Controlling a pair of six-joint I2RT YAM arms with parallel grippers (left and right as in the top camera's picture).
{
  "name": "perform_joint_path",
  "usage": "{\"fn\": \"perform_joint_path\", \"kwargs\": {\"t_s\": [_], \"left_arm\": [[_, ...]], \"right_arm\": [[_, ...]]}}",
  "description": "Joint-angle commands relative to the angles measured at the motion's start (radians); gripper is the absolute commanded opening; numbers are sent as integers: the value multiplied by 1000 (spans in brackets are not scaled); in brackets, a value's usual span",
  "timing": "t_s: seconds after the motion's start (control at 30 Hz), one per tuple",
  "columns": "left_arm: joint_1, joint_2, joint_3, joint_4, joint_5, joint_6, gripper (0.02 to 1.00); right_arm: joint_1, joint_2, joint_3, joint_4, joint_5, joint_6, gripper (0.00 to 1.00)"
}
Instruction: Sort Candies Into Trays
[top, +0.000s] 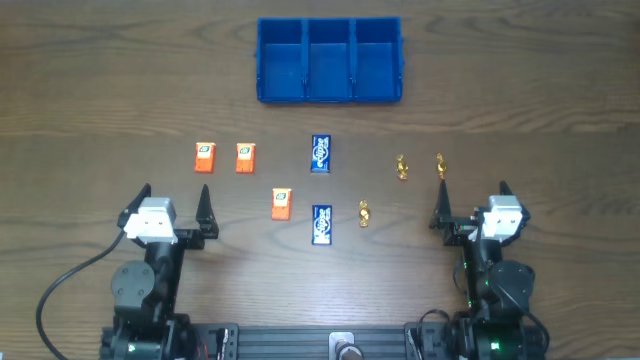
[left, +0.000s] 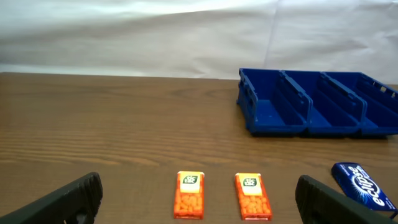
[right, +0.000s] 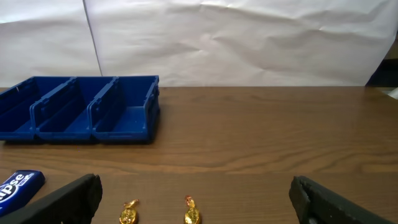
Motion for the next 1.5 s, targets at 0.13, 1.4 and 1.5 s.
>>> {"fn": "perform_joint_path", "kwargs": {"t_s": [0.13, 1.4, 1.5], "left_arm": [[19, 502, 478, -222, -21, -22, 996], [48, 1786, 997, -398, 48, 108, 869], [53, 1787, 997, -397, 47, 108, 825]], "right_arm": [[-6, -8, -5, -1, 4, -9, 998], [-6, -8, -5, -1, 5, -9, 998], [-6, -8, -5, -1, 4, -9, 998]]}}
